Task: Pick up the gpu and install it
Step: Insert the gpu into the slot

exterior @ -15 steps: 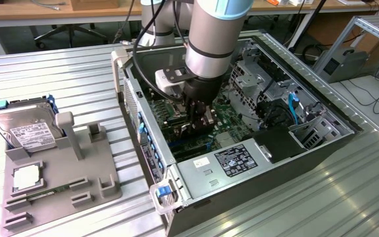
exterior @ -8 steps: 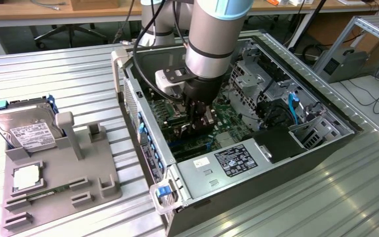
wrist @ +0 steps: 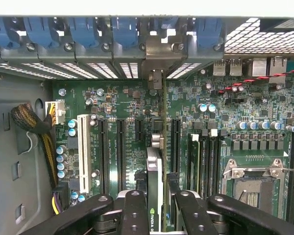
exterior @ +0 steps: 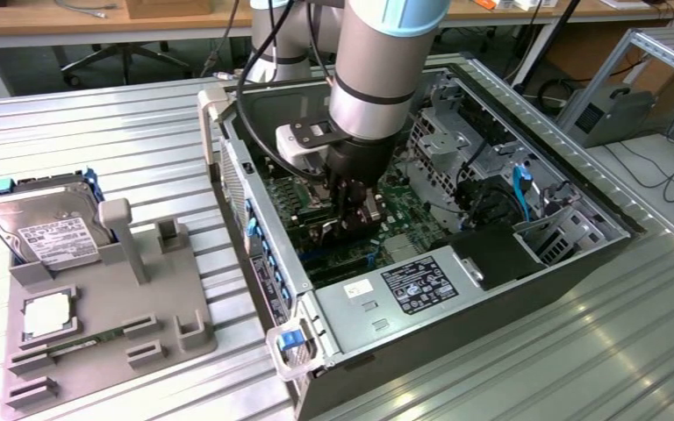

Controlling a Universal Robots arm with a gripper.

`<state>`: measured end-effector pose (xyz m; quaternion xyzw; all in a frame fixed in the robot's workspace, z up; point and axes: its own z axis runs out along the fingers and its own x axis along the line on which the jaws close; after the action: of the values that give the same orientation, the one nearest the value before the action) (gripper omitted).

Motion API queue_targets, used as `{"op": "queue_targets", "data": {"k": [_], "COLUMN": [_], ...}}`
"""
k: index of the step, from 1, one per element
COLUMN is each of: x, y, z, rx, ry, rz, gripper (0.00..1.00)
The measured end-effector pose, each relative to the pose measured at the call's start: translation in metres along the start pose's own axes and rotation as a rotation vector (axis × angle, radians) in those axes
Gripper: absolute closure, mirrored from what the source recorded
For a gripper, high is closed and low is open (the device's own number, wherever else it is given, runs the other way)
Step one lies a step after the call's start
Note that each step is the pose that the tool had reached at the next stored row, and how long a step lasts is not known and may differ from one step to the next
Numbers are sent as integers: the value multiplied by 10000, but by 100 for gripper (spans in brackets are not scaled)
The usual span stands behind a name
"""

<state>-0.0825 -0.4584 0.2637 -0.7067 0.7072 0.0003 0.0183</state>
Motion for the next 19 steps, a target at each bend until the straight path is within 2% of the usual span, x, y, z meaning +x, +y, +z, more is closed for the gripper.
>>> {"op": "queue_targets", "data": {"k": [19], "x": [0], "y": [19], "z": [7], "rx": [5], "ry": [0], "rz": [-6], "gripper": [73]}}
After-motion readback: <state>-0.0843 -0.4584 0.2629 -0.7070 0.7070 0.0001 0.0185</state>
